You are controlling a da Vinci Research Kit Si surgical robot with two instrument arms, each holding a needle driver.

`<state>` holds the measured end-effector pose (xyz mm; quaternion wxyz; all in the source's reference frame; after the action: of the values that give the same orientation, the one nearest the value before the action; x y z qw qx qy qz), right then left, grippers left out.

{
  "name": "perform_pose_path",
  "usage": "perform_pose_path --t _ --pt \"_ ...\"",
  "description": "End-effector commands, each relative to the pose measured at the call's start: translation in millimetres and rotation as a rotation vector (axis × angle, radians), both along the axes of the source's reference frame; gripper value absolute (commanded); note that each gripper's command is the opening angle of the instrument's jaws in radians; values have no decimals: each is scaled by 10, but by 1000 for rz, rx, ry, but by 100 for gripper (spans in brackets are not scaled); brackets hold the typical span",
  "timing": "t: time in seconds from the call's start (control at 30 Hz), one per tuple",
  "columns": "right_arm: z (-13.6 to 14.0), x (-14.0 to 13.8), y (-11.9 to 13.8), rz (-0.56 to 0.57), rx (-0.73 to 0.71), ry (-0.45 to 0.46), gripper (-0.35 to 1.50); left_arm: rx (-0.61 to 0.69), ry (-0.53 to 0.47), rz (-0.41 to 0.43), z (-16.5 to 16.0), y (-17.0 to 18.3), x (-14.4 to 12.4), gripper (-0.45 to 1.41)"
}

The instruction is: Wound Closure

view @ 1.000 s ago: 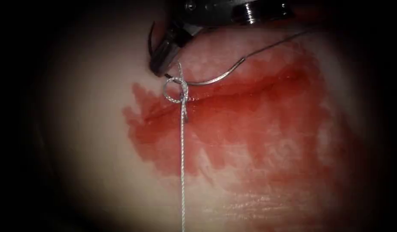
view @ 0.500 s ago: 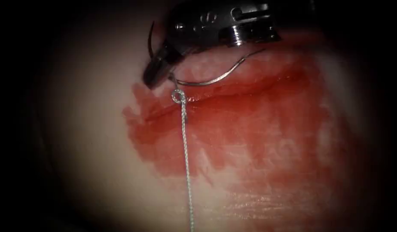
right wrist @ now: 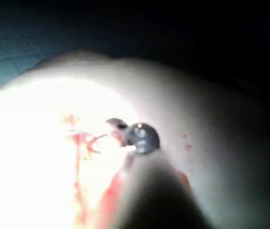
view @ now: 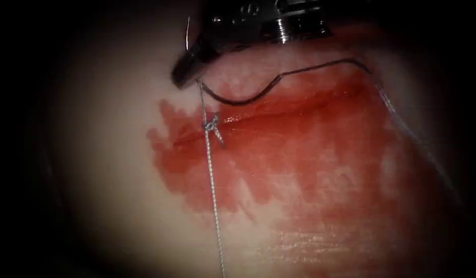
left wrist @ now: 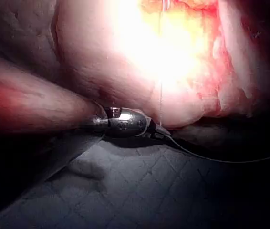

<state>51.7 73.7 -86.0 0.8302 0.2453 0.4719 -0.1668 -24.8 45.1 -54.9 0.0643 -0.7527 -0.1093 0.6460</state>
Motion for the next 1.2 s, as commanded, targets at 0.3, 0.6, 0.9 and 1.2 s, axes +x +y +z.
perform_pose_path --t 0.3,0.6,0.9,1.2 --pt "-2 1 13 -8 -22 0 -35 2 -10 12 -4 -4 -17 -35" --pt "-5 -2 19 -4 -34 3 -35 2 -14 23 -9 -9 -24 -35" --pt "-6 -1 16 -3 -40 2 -35 17 -26 41 -21 -3 -24 -35" --pt "-17 -9 16 50 -11 5 -35 -44 43 -20 -45 46 2 -35"
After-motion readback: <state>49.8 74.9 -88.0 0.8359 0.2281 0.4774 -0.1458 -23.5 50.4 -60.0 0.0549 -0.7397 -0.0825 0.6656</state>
